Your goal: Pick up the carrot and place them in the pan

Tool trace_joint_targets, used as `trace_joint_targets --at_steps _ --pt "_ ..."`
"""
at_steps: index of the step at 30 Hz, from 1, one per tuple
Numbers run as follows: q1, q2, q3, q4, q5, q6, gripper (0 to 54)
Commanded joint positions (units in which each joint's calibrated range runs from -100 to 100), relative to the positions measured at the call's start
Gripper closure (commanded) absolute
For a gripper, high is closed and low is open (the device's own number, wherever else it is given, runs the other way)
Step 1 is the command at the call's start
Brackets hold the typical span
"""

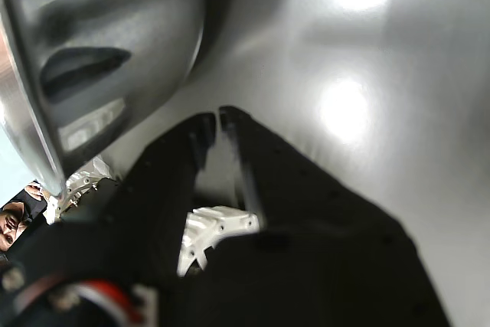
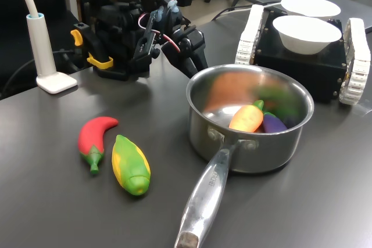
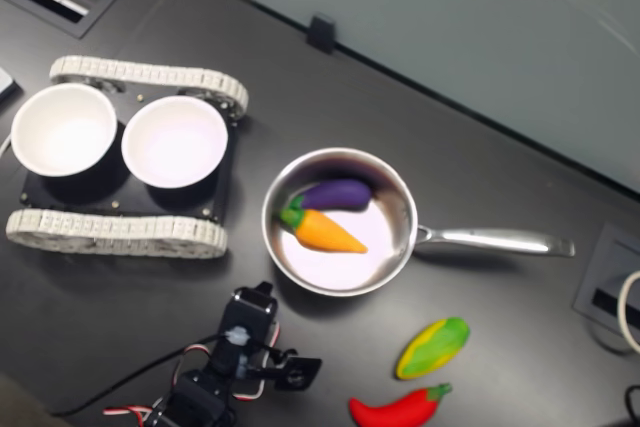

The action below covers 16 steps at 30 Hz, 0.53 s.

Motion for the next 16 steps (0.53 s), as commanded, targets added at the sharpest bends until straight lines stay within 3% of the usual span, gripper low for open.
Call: trace_joint_targets --at_steps 1,16 --pt "-1.37 -0.92 -0.91 -0.16 0.54 -0.58 53.4" --pt "-1.14 -0.92 -0.91 -0.16 0.29 -0.58 53.4"
